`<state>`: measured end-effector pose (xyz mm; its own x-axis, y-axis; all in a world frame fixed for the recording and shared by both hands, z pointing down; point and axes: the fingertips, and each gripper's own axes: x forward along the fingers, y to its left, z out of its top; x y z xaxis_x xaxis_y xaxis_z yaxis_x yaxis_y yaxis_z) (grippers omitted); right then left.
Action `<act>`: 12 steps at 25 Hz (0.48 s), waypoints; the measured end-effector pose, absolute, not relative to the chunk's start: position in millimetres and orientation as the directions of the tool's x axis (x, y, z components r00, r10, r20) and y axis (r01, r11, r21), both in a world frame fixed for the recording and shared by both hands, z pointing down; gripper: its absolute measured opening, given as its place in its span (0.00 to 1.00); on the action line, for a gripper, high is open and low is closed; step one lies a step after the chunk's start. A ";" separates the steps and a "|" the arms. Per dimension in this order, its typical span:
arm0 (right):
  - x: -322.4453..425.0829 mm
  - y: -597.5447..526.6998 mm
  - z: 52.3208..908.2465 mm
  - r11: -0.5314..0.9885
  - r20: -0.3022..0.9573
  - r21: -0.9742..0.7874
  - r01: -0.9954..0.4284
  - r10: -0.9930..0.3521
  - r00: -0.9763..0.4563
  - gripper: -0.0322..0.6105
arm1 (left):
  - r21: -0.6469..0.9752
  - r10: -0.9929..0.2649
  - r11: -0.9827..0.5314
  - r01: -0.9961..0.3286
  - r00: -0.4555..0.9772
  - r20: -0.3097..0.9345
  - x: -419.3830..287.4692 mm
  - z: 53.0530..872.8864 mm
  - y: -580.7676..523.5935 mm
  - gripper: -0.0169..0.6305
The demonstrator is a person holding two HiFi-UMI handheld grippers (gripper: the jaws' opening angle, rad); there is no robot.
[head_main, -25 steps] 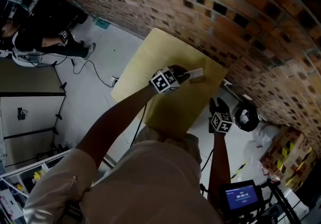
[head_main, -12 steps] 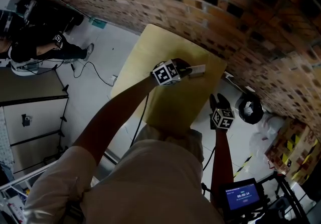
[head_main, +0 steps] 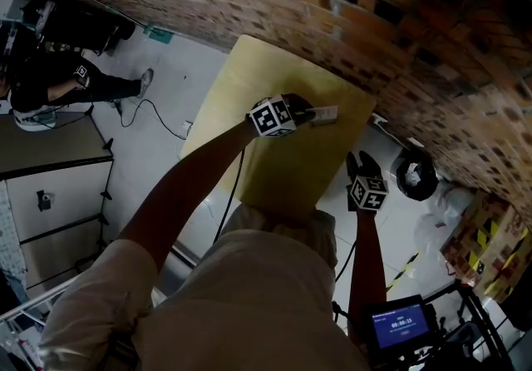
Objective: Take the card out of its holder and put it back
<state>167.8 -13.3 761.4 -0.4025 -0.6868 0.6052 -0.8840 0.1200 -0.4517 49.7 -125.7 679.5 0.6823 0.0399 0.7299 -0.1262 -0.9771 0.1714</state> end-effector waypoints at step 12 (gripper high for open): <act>163.1 -12.3 762.9 0.121 0.615 -0.451 -0.884 -0.676 -0.406 0.32 | 0.163 0.055 -0.982 -0.095 0.682 0.729 50.4 682.5 -126.1 0.08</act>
<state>163.1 -12.3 762.9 -0.4058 -0.6764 0.6147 -0.8843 0.1207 -0.4510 50.4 -126.1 682.5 0.6822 0.0553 0.7291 -0.0950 -0.9820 0.1634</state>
